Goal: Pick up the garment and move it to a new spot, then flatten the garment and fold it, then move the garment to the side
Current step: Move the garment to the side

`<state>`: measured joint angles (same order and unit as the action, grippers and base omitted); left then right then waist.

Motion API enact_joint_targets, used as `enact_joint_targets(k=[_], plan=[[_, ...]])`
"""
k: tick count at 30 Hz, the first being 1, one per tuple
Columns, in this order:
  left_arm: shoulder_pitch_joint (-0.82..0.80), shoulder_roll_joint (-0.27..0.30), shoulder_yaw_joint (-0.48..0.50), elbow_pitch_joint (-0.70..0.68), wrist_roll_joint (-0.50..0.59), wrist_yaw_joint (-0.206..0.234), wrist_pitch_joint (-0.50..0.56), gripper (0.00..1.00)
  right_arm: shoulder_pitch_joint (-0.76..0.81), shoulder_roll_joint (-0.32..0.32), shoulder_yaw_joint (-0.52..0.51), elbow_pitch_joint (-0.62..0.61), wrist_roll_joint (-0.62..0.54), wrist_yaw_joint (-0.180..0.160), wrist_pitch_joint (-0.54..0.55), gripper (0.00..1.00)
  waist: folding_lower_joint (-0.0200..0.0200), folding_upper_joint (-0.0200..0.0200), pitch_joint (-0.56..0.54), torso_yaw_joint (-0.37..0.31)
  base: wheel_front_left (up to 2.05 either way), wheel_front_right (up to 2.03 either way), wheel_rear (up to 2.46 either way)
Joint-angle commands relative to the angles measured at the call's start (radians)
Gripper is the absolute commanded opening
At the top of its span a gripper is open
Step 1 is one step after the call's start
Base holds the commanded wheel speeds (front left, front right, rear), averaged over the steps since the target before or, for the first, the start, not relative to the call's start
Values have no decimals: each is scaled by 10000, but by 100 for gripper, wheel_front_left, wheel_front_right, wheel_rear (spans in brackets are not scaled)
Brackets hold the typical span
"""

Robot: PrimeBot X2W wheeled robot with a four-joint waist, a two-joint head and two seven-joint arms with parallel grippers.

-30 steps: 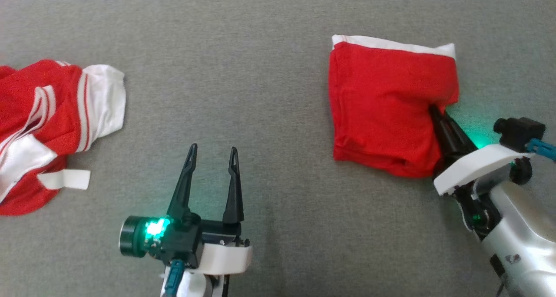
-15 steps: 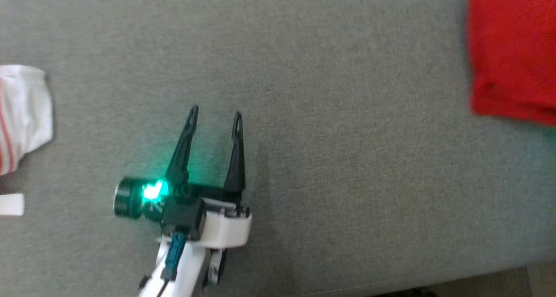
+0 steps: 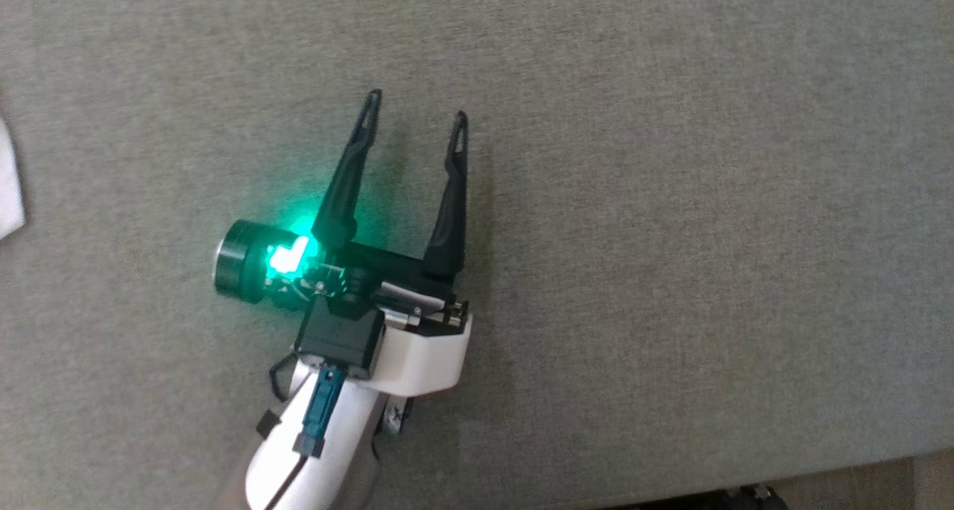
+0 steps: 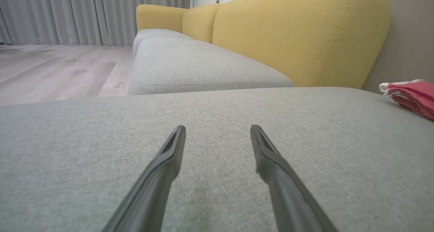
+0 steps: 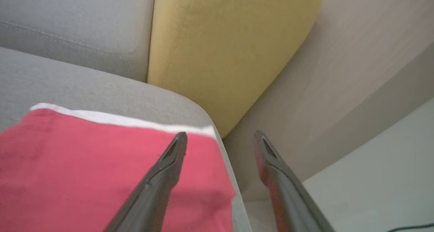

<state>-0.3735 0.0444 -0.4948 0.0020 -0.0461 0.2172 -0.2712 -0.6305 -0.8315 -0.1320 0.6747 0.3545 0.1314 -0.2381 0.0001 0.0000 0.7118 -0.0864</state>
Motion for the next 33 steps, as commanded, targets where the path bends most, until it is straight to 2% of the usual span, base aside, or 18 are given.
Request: enact_joint_targets(k=[1,4,7,8,14,18,21,29,33], plan=[[-134,58,281,368,-153,110,94,100,222,112,-476,-453,-914,-7,-174,100,-1,0,-317,283,0,0,0],[35,58,175,389,-331,264,94,100,518,1382,-778,-1252,-2006,-7,-220,100,-1,0,-913,566,0,0,0],[348,58,109,475,-516,398,94,100,1119,2561,-209,-2025,-2190,-7,-230,100,-1,0,-1674,898,0,0,0],[348,58,109,475,-516,398,94,100,1119,2561,-209,-2025,-2190,-7,-230,100,-1,0,-1674,898,0,0,0],[1214,58,218,739,-982,582,94,100,2342,4007,1674,-3071,-1118,-7,-234,100,-1,0,-3256,1516,0,0,0],[1933,58,531,902,-1148,565,94,100,3313,4975,2456,-3499,-619,-7,-235,100,-1,0,-4327,1718,0,0,0],[2468,58,817,915,-1113,473,94,100,4144,5683,2649,-4136,-517,-7,-236,100,-1,0,-5061,1750,0,0,0],[4177,58,1572,920,-797,162,94,100,6471,6956,2446,-4884,-1436,-7,-236,100,-1,0,-6904,1385,0,0,0],[4892,58,1891,840,-733,88,94,100,7216,7187,2444,-5011,-1686,-7,-236,100,-1,0,-7399,1261,0,0,0]])
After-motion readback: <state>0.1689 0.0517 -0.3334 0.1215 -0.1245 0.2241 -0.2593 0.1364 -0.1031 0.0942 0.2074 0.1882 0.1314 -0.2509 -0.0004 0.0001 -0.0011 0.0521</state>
